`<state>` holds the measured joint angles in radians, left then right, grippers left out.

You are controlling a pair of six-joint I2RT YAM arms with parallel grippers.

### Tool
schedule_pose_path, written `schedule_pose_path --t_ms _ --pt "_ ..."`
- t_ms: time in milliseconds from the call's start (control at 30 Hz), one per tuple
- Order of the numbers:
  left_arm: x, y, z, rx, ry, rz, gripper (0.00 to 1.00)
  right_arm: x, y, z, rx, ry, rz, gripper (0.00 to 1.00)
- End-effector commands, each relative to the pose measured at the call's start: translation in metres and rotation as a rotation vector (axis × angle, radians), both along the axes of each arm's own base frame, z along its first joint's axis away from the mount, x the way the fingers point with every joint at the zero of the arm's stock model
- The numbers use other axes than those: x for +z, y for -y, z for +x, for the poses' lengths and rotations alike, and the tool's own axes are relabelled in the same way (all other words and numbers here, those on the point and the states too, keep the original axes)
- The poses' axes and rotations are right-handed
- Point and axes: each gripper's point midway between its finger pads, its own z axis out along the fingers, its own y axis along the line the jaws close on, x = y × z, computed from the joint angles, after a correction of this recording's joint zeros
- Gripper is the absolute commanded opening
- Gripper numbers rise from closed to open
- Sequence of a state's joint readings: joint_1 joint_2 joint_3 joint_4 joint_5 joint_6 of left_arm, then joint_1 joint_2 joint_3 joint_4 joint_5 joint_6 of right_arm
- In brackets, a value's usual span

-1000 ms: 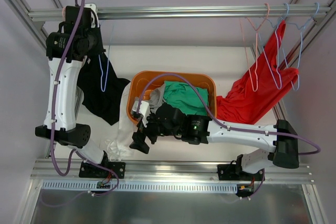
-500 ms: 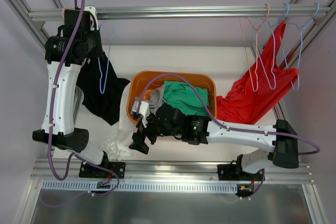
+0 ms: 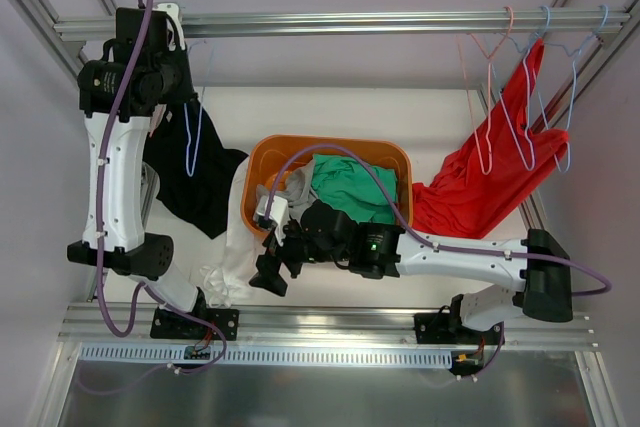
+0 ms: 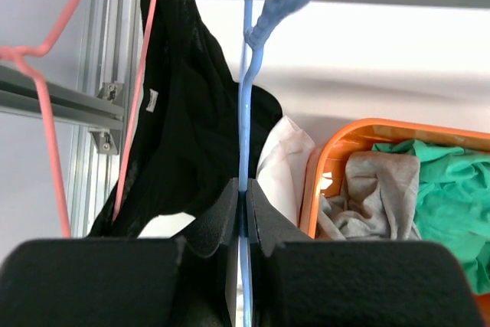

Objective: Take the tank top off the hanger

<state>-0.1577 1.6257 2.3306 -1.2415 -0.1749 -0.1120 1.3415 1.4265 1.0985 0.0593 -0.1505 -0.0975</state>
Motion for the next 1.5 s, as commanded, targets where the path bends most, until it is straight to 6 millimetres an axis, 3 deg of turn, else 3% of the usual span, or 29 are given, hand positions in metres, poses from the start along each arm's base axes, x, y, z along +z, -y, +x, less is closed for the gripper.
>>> schedule_pose_path --t_ms 0,67,367,600,767,867,900,1000,1033,1100,1200,1267,1467 --pt "0.049 0.005 -0.004 -0.023 0.175 -0.043 0.00 0.032 -0.002 -0.002 0.005 0.010 0.108 1.00" --pt "0.048 0.005 -0.001 -0.027 0.172 -0.030 0.00 0.032 -0.003 -0.003 0.010 0.010 0.110 0.99" --pt "0.003 0.008 0.028 -0.016 0.042 -0.010 0.00 0.029 0.001 -0.004 0.013 0.003 0.107 1.00" --pt "-0.018 0.002 0.014 0.017 -0.019 -0.003 0.00 0.026 -0.003 -0.005 0.025 0.000 0.106 0.99" --pt "-0.011 -0.004 0.004 0.031 -0.001 0.014 0.04 0.026 -0.007 -0.007 0.037 -0.004 0.106 1.00" --pt "-0.006 -0.005 -0.002 0.030 0.014 0.013 0.21 0.027 -0.009 -0.007 0.039 -0.005 0.110 0.99" --pt "-0.005 -0.005 -0.003 0.036 0.018 0.009 0.33 0.027 -0.009 -0.007 0.039 -0.005 0.110 1.00" --pt "0.007 -0.012 -0.014 0.073 0.057 0.009 0.46 0.025 -0.012 -0.006 0.043 0.002 0.106 1.00" --pt "0.011 -0.013 -0.017 0.080 0.070 0.005 0.60 0.026 -0.013 -0.005 0.047 0.004 0.106 1.00" --pt "0.026 -0.016 -0.029 0.092 0.119 -0.011 0.71 0.024 -0.016 -0.003 0.048 0.009 0.097 0.99" --pt "0.044 -0.016 -0.048 0.087 0.181 -0.044 0.98 0.025 -0.022 -0.001 0.073 0.035 0.084 1.00" --pt "0.057 -0.018 -0.066 0.085 0.227 -0.062 0.99 0.024 -0.026 0.002 0.078 0.058 0.069 0.99" --pt "0.059 -0.025 -0.117 0.094 0.328 -0.105 0.99 0.019 -0.049 0.013 0.132 0.169 -0.008 0.99"
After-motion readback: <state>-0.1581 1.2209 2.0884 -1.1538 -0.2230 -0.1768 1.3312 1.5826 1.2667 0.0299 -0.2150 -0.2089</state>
